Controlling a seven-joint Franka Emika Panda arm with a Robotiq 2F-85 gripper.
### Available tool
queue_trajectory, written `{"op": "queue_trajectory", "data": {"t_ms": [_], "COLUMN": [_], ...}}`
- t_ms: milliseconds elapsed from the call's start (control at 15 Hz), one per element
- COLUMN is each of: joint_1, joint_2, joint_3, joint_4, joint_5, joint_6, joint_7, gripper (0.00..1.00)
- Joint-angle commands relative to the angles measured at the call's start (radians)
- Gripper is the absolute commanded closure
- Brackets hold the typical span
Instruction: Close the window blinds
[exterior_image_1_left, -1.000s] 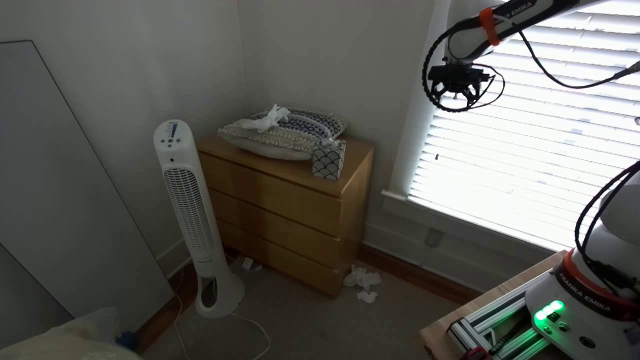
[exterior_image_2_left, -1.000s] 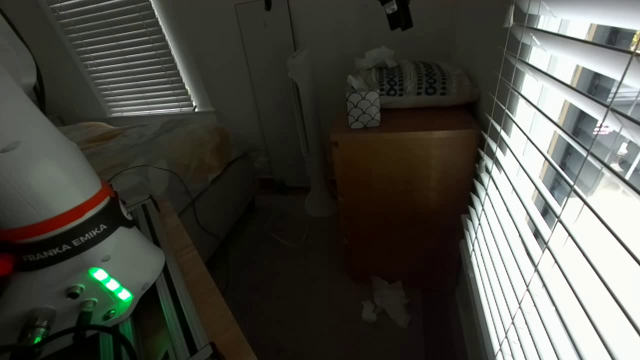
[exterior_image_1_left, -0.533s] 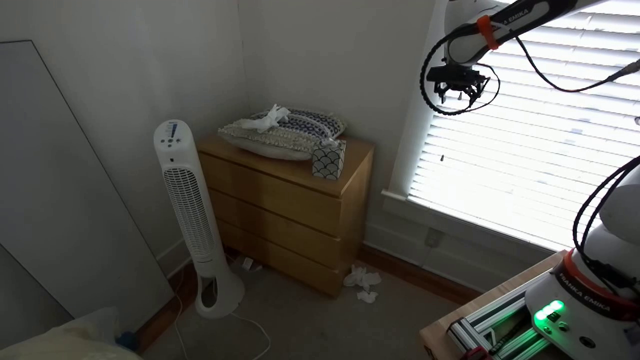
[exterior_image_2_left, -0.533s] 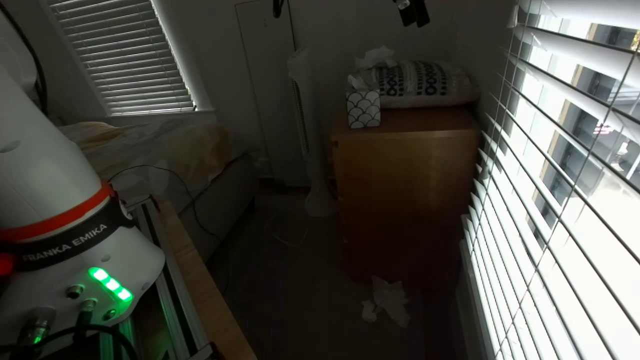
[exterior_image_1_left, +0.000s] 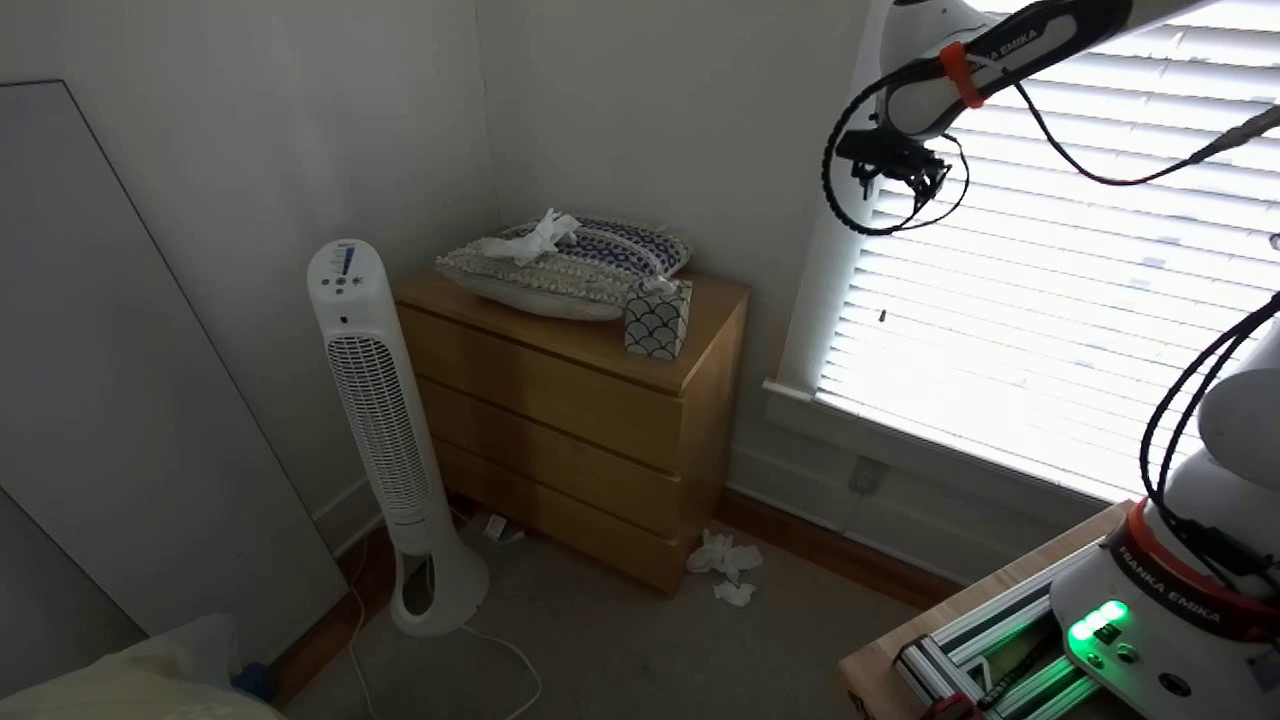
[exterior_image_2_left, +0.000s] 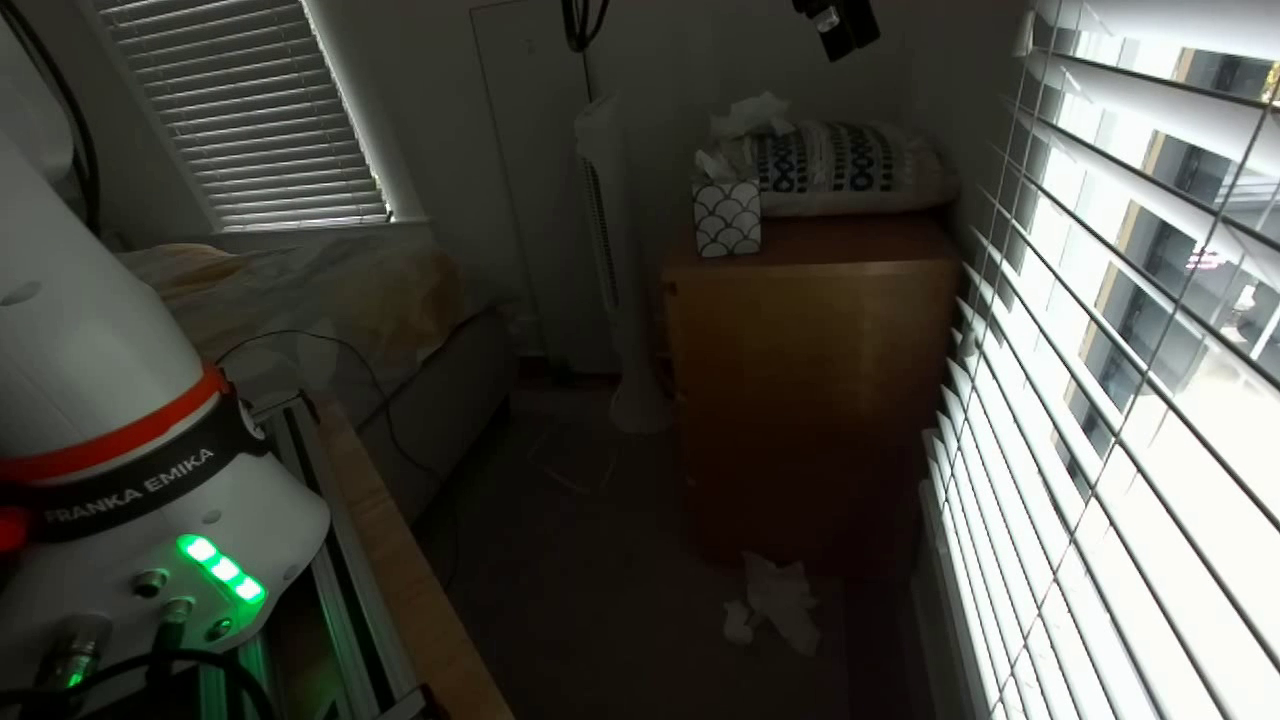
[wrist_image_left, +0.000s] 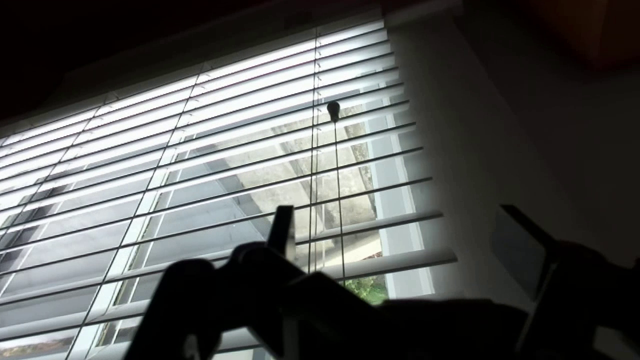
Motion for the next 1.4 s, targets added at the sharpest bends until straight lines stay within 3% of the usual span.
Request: {"op": "queue_trajectory", "data": {"t_ms": [0, 533, 600, 667, 800, 933, 1000, 1133, 1200, 1333], "joint_1": [0.017, 0.011, 0.01, 0.011, 0.013, 0.016, 0.018, 0.02, 0.02, 0.022], "joint_2": [0.063, 0.123, 0.128, 0.133, 0.142, 0.154, 0.159, 0.165, 0.167, 0.174], "joint_3": [-0.028, -0.086, -0.093, -0.1, -0.111, -0.122, -0.127, -0.134, -0.136, -0.139], "joint_4": [0.06, 0.131, 0.136, 0.139, 0.146, 0.157, 0.162, 0.166, 0.169, 0.175], "joint_5": [-0.053, -0.133, -0.137, -0.142, -0.146, -0.159, -0.17, -0.18, -0.185, -0.189], "joint_6": [0.013, 0.07, 0.089, 0.104, 0.132, 0.15, 0.155, 0.16, 0.158, 0.141], "joint_7": [0.09, 0.101, 0.101, 0.104, 0.111, 0.117, 0.123, 0.127, 0.128, 0.132], "gripper": [0.0, 0.02, 0.1, 0.12, 0.28, 0.34, 0.42, 0.4, 0.45, 0.41]}}
